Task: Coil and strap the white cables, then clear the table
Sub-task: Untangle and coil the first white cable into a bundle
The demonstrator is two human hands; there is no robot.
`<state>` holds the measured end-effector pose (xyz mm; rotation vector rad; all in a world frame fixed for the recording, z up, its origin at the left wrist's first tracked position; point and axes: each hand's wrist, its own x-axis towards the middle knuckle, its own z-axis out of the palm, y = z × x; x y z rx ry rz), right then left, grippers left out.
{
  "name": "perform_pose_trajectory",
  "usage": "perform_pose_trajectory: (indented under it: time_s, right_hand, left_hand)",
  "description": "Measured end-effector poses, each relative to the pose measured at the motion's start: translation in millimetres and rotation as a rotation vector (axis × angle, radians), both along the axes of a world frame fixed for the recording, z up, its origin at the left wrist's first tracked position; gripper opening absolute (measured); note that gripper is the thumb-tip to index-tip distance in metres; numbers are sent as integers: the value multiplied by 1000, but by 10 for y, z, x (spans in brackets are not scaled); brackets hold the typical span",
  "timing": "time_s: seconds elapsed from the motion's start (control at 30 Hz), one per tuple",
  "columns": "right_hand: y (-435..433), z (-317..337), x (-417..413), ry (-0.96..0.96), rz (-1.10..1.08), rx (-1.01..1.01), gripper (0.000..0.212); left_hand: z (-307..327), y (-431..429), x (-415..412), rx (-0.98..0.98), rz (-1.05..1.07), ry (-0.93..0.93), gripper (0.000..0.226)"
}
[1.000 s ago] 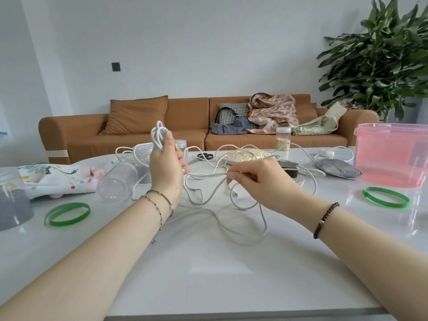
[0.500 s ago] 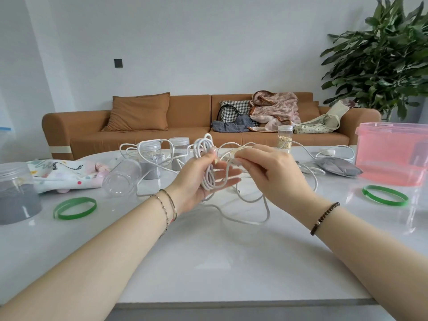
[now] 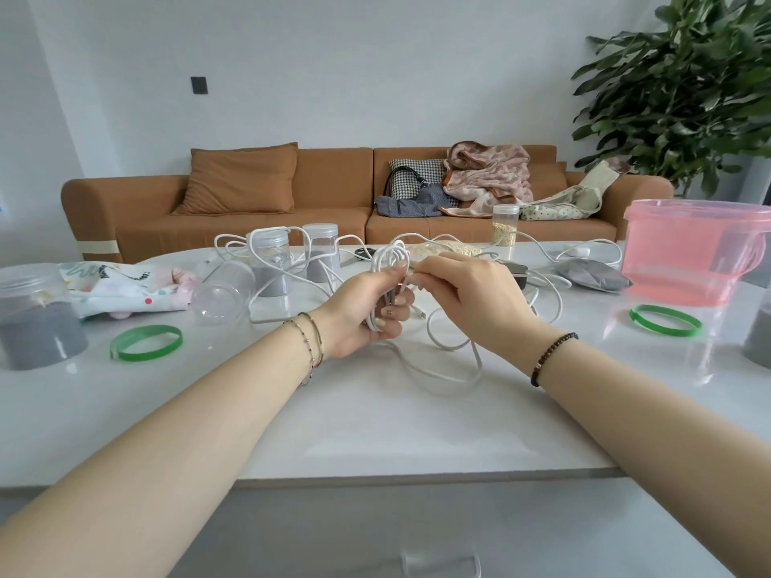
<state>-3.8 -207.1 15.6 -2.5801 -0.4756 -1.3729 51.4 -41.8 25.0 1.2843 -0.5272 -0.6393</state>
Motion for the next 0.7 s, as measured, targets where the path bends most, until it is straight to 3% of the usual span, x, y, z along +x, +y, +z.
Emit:
perform_pose_trajectory:
  time_s: [0.1, 0.3, 0.4, 0.5, 0.6, 0.7]
  right_hand:
    - [-20, -5, -3, 67, -21, 114, 28]
    - [-40, 16, 8, 163, -188, 329, 59]
    - [-58, 15, 29, 189, -192, 441, 65]
    - [-77, -17, 67, 215, -95, 498, 57]
    - [-83, -18, 77, 221, 41, 516, 37]
    - [-58, 1, 60, 262, 69, 505, 24]
  left_hand:
    - [-10, -13, 18, 36, -50, 48, 33]
    - [-43, -8, 80, 51, -153, 148, 39]
    - [-31, 10, 108, 43, -179, 156, 33]
    - [-9, 49, 97, 23, -194, 151, 31]
    - [2, 65, 111, 17, -140, 168, 54]
    - [-7, 55, 150, -4, -78, 178, 60]
